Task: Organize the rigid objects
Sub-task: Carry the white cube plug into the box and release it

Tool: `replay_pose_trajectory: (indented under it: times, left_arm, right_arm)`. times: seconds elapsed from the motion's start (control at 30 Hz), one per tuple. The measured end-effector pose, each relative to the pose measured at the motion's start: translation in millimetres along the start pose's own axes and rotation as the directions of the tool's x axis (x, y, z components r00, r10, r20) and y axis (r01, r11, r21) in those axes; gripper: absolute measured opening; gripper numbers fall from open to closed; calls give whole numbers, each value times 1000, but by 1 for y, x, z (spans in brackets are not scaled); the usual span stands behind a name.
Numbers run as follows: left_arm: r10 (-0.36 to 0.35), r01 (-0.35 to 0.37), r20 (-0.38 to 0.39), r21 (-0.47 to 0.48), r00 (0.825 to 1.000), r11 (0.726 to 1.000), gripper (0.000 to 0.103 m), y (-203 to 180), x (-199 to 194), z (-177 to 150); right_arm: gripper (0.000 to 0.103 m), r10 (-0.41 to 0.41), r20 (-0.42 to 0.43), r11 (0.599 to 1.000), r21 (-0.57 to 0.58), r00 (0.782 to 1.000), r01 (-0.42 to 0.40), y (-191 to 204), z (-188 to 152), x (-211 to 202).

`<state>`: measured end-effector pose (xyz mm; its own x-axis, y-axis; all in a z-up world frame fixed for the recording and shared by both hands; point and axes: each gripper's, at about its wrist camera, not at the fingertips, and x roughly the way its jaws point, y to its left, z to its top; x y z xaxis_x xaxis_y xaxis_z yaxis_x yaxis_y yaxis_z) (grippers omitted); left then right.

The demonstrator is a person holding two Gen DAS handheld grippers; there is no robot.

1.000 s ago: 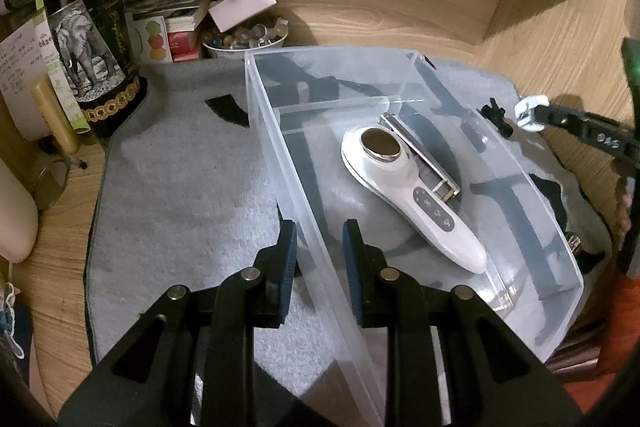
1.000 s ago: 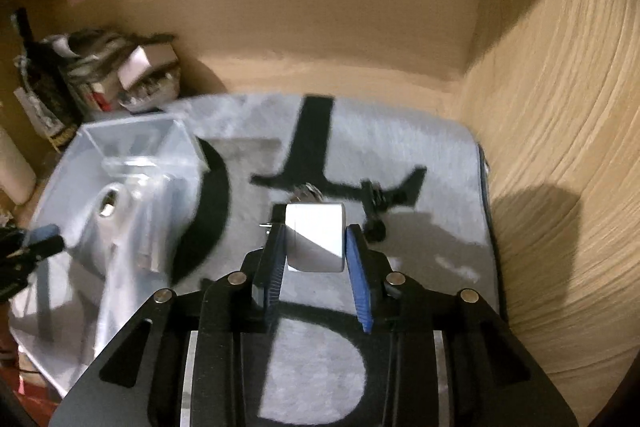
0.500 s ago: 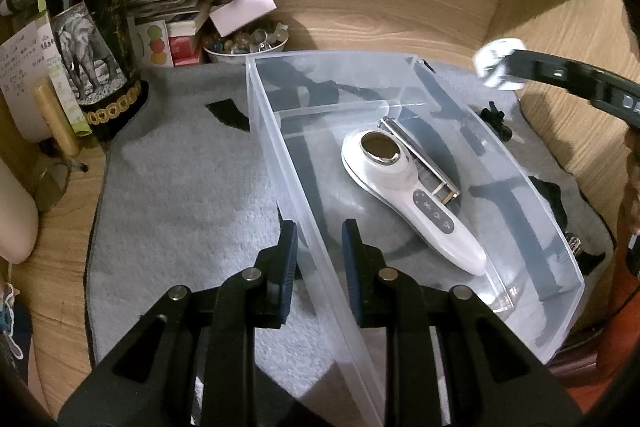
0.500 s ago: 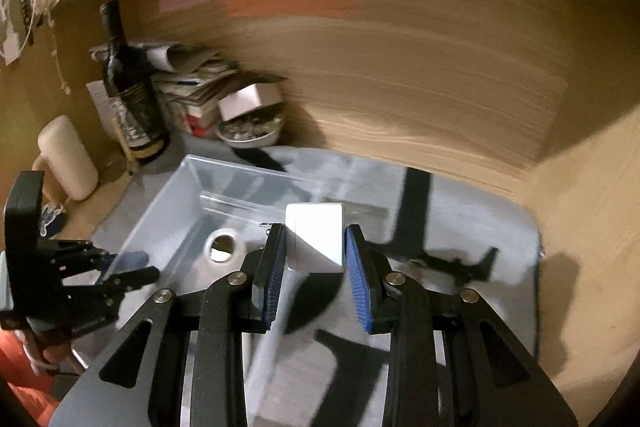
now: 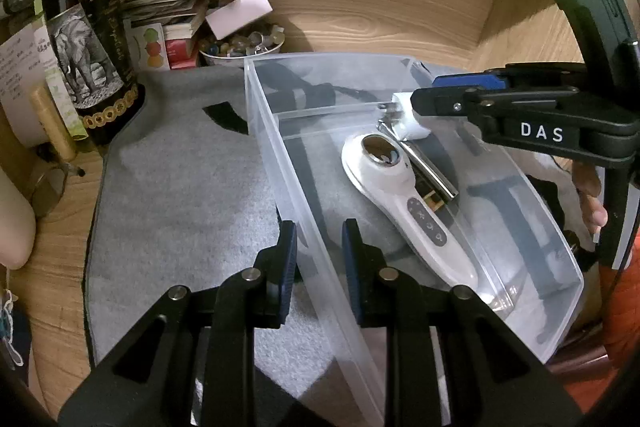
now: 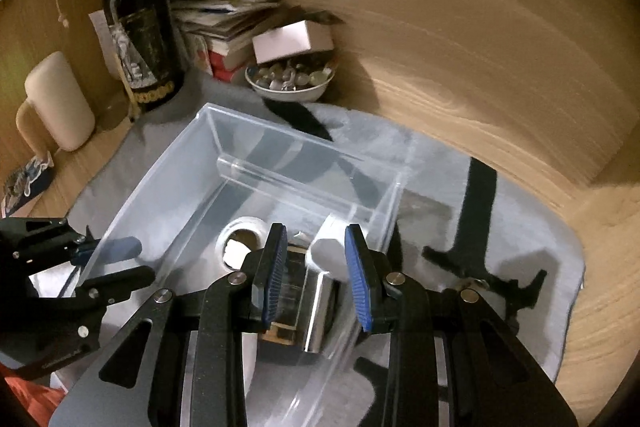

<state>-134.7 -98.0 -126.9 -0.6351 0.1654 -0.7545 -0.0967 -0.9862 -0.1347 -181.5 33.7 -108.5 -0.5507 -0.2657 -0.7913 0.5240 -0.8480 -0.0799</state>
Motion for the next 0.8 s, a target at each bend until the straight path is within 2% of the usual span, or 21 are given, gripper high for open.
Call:
replay_pose_trajectory:
  times: [0.13, 0.2, 0.3, 0.5, 0.6, 0.73, 0.8]
  left_arm:
    - [0, 0, 0, -1, 1000, 1000, 23, -1, 0, 0]
    - [2, -2, 0, 0, 1000, 1000, 23, -1, 0, 0]
    - [1, -1, 0, -2, 1000, 1000, 23, 0, 0, 0]
    - [7, -7, -3, 1, 1000, 1000, 23, -2, -1, 0]
    - [10, -10, -5, 1, 1000, 1000, 23, -3, -1, 0]
    - [11, -11, -6, -1, 1000, 1000, 23, -3, -2, -1]
    - [11, -11, -6, -3, 1000, 1000, 23, -3, -2, -1]
  right_arm:
    - [30, -1, 18, 1000, -6, 1000, 1, 1, -2, -11]
    - [39, -17, 42, 1000, -5, 999, 17, 1, -2, -19]
    - [48, -65, 87, 998, -1, 994, 65, -4, -6, -34]
    - [58, -167, 119, 984, 82, 979, 158, -36, -20, -58]
    - [64, -220, 117, 969, 137, 968, 204, -57, -31, -65]
    - [65, -289, 73, 941, 204, 954, 270, -85, -46, -64]
    - [65, -295, 39, 932, 232, 955, 278, -97, -52, -58]
